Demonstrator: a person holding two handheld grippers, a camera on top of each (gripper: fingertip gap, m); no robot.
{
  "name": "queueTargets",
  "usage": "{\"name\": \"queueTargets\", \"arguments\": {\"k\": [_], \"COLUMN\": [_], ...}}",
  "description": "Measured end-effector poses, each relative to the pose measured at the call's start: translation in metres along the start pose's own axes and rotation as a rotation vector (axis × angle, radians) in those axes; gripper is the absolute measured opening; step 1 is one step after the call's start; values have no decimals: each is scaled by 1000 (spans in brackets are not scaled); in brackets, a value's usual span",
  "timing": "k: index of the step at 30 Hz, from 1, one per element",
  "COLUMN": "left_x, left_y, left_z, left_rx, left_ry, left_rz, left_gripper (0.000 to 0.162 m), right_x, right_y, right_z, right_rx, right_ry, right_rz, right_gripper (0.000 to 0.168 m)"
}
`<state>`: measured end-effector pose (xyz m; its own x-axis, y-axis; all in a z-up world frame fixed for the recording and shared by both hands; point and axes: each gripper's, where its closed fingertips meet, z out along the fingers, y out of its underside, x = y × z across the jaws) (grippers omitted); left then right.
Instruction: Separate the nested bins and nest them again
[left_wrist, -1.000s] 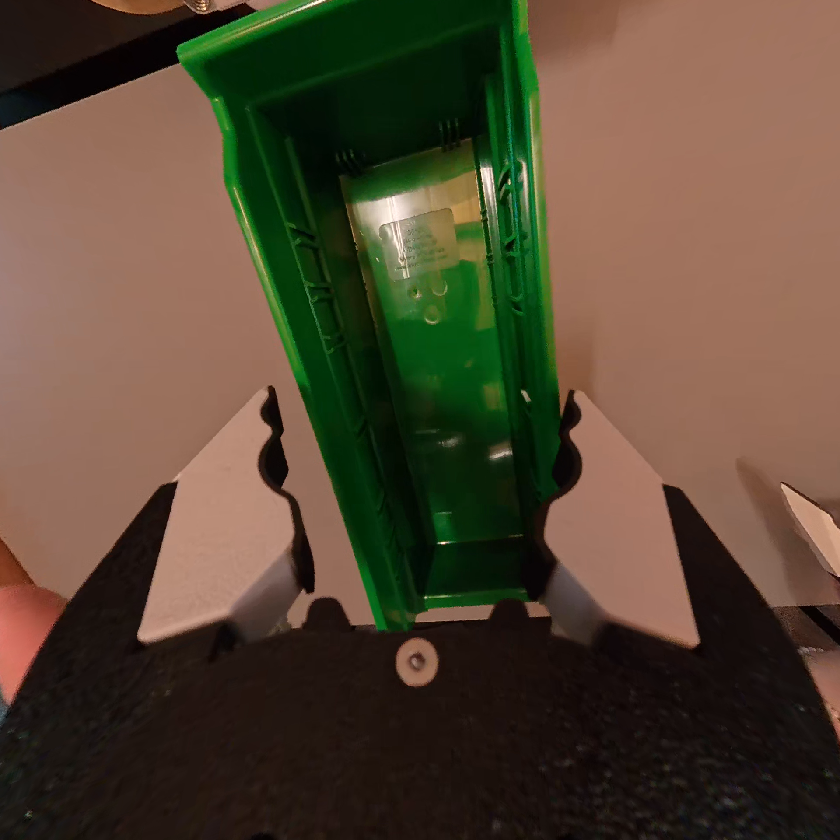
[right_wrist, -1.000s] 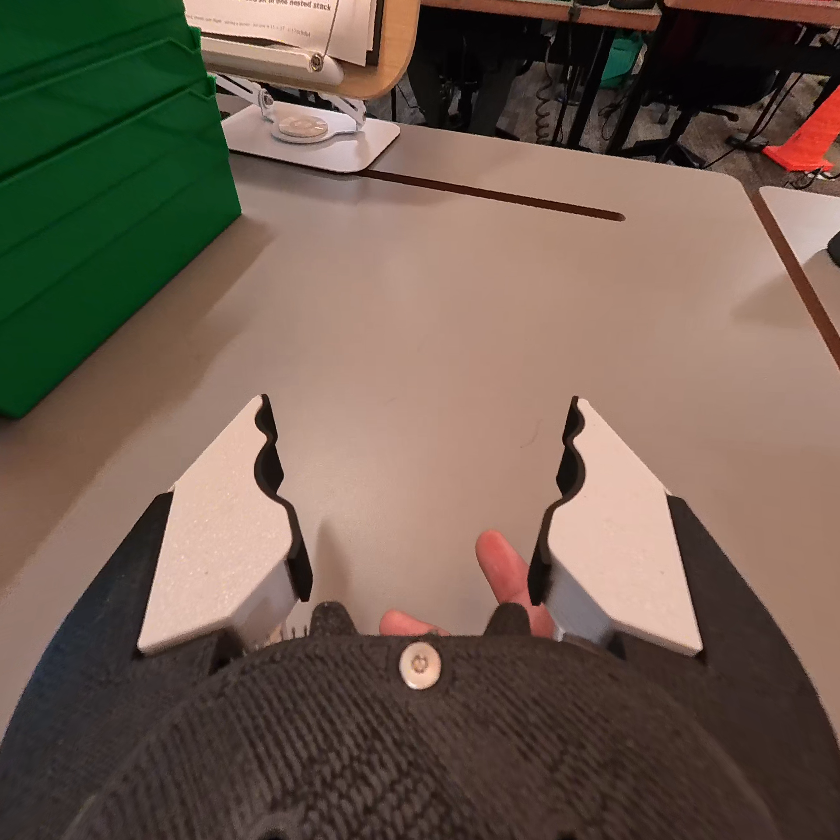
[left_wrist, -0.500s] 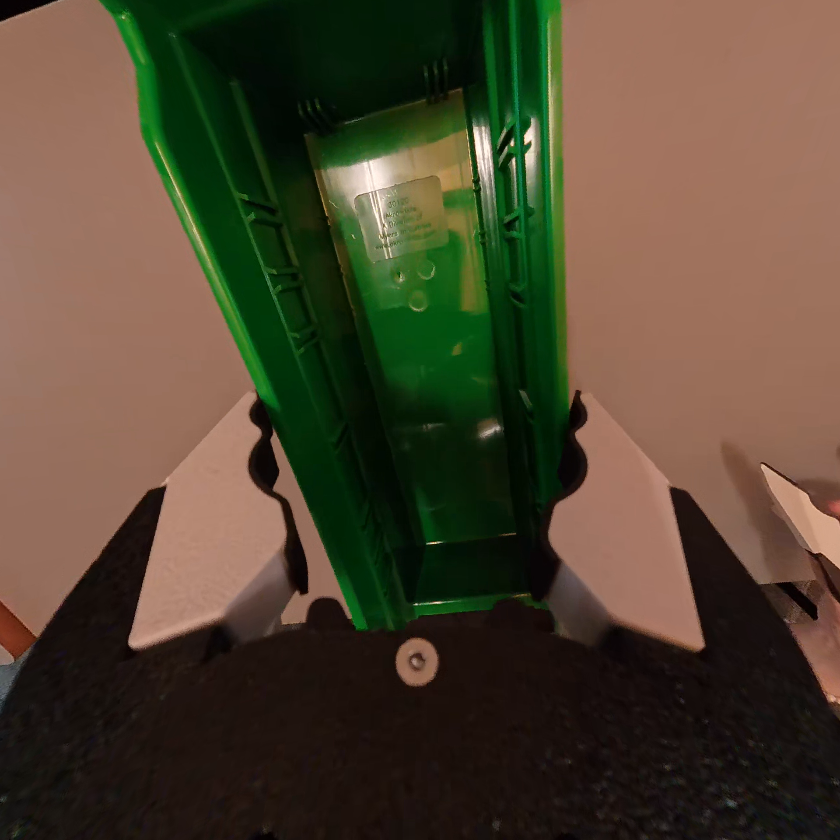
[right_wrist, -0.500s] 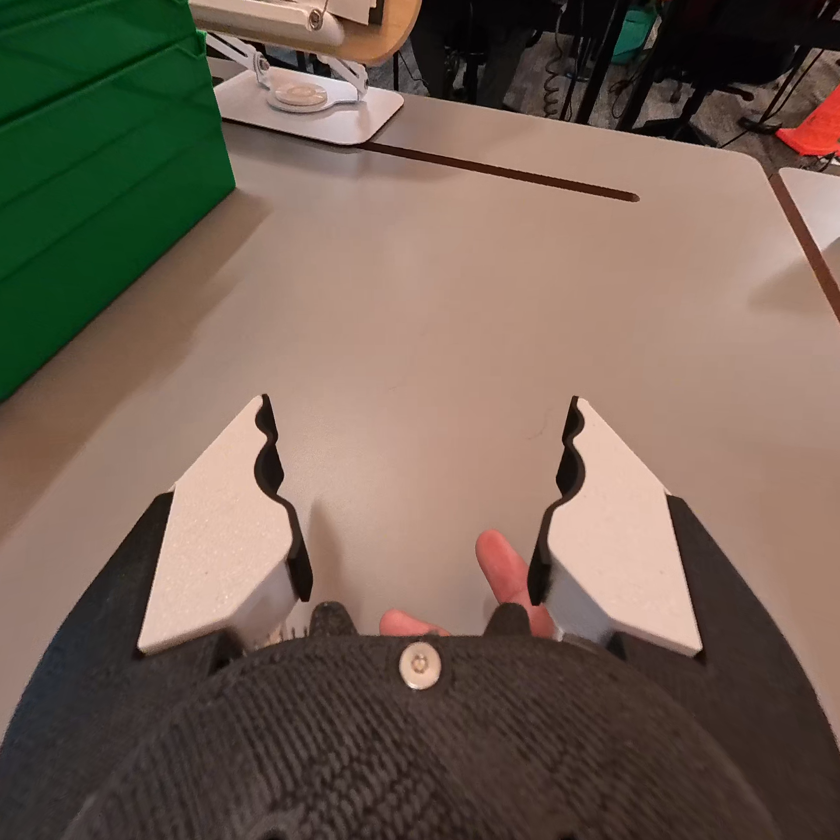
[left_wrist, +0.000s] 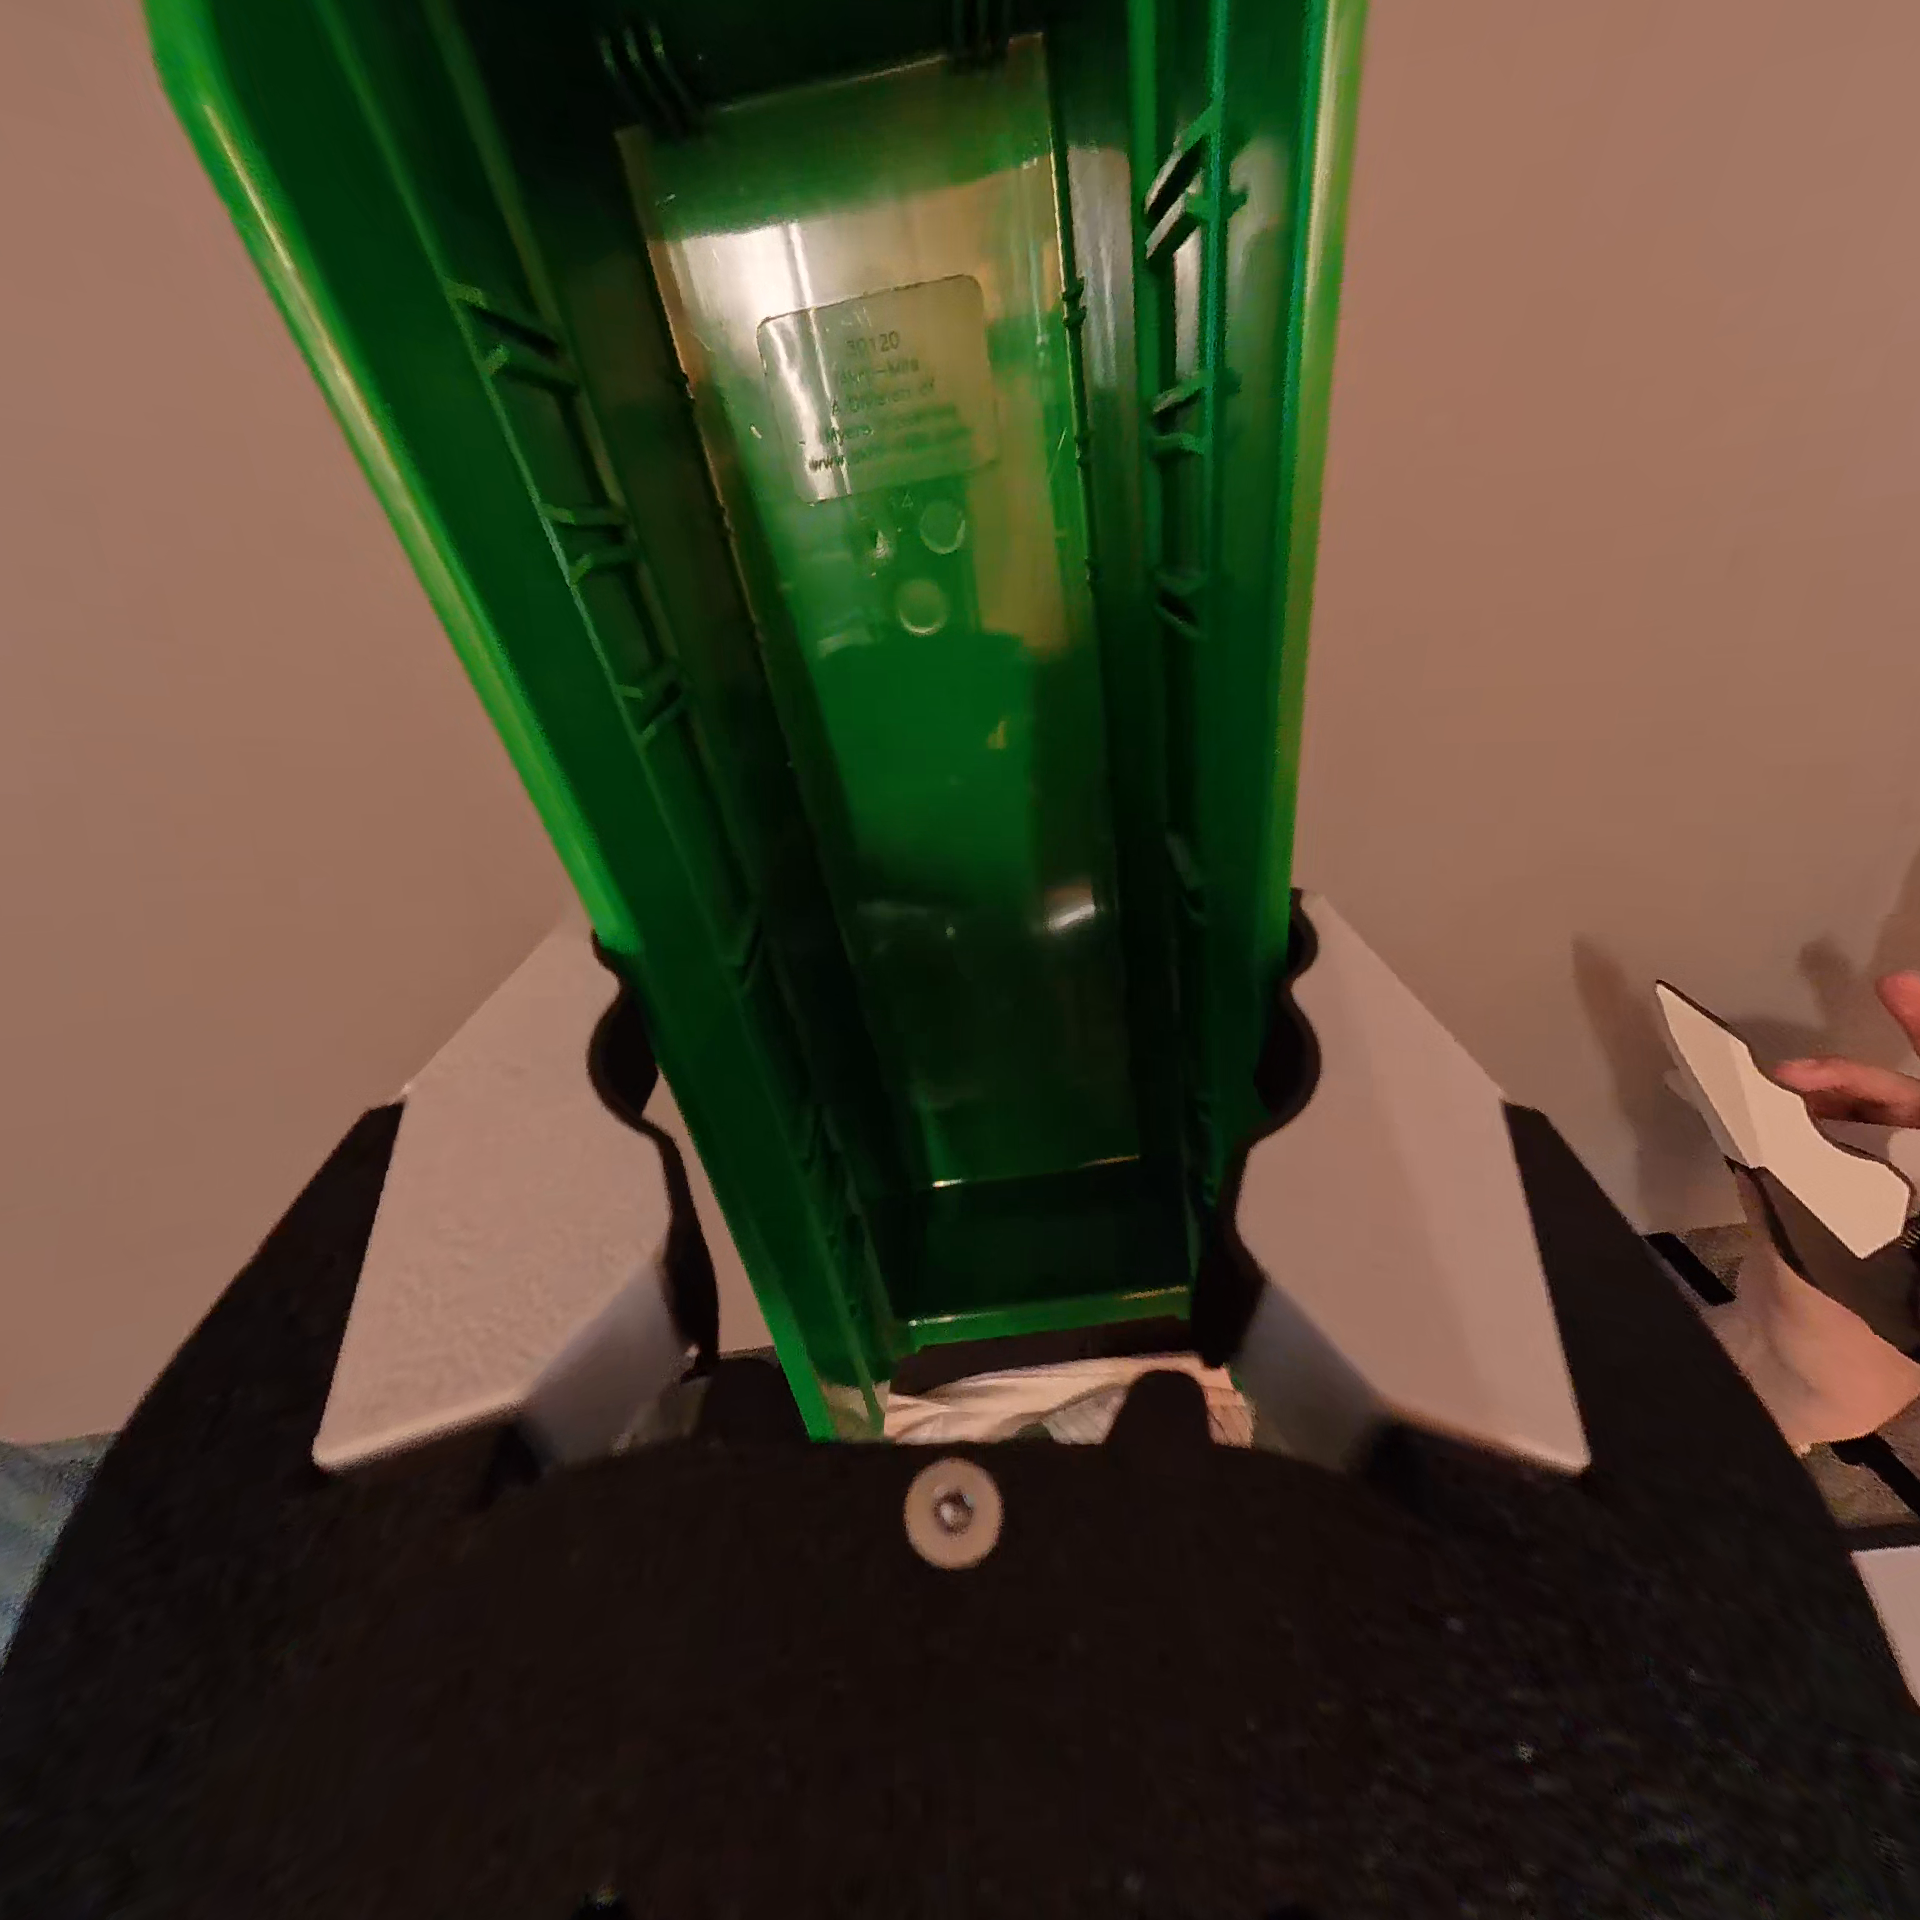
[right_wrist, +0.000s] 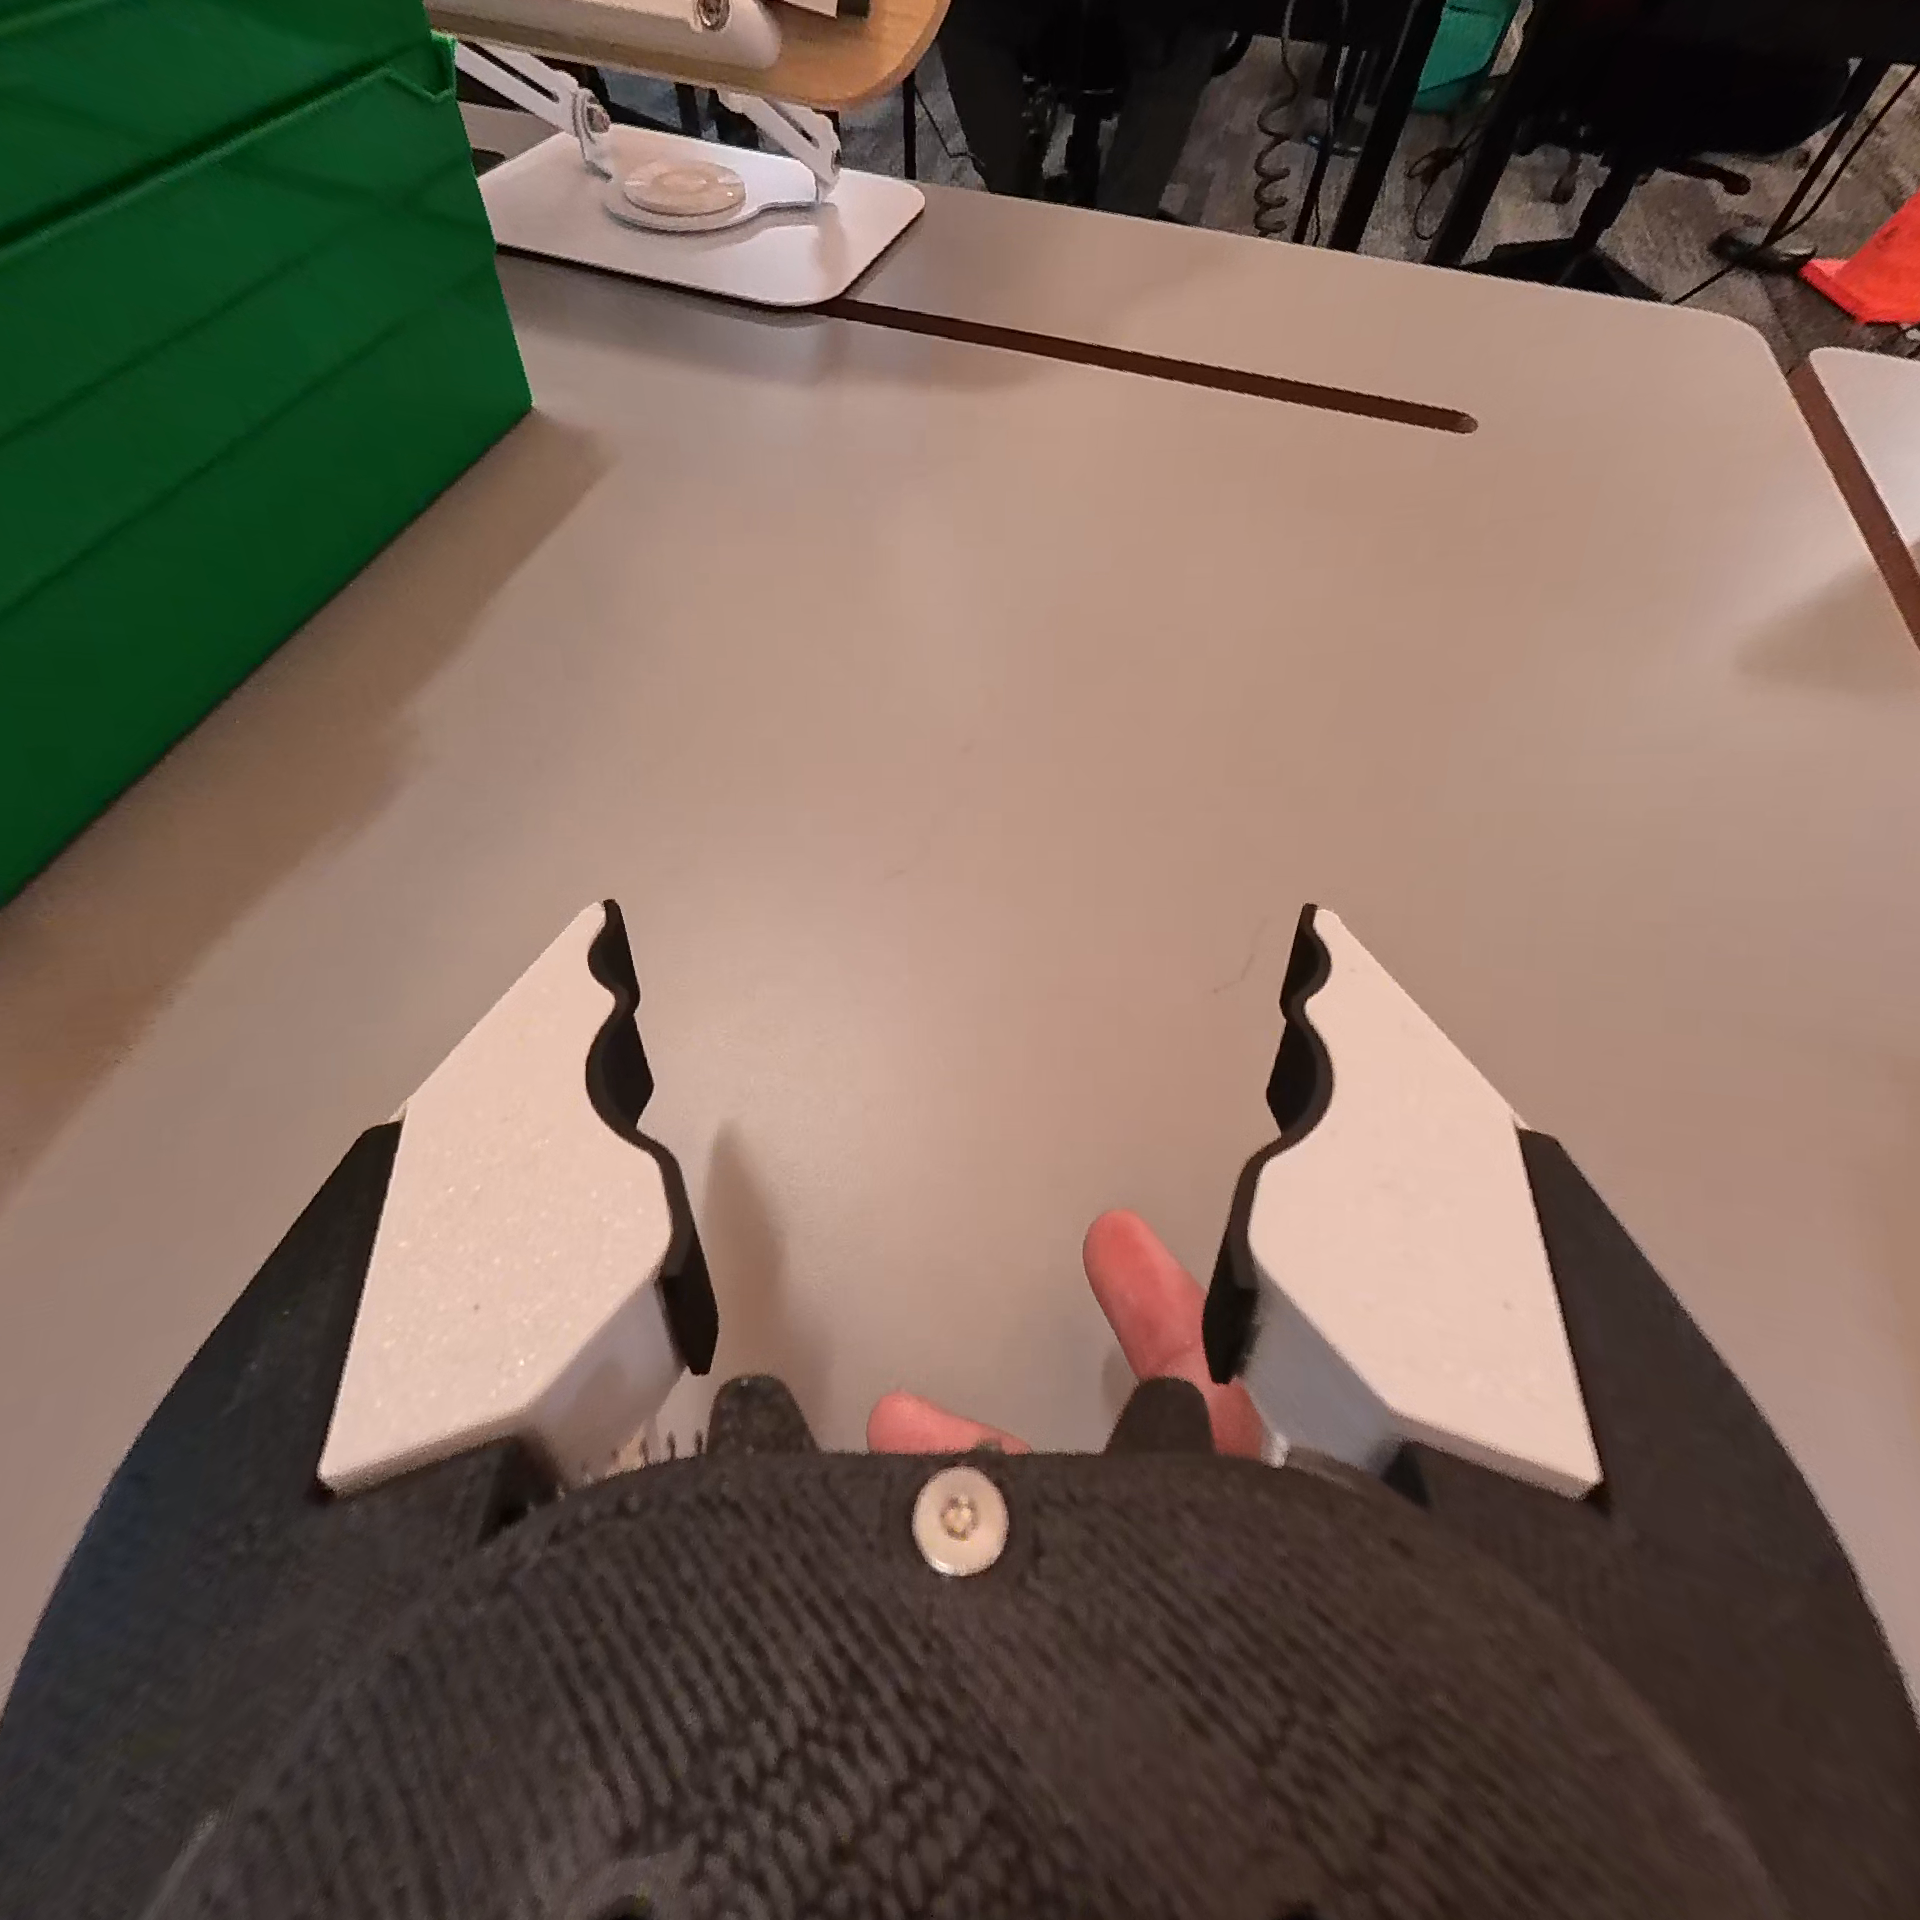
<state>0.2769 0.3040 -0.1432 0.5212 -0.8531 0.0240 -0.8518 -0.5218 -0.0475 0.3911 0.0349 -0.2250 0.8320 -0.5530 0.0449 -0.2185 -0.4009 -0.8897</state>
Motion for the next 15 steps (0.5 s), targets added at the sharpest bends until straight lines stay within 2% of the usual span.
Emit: {"name": "queueTargets", "arguments": {"k": [5,15], "left_x": [0,1], "left_y": [2,7], "left_z": [-3,-8], "left_rx": [-31,-113], "left_ry": [-32,-48], "left_rz": [-14,-19], "left_gripper": [108,104], "right_x": [1,7], "right_y": [-1,1], "right_z": [-1,-2], "right_rx": [2,-3], "right_ry": [0,3], "right_rz": [-3,10], "right_gripper": [122,122]}}
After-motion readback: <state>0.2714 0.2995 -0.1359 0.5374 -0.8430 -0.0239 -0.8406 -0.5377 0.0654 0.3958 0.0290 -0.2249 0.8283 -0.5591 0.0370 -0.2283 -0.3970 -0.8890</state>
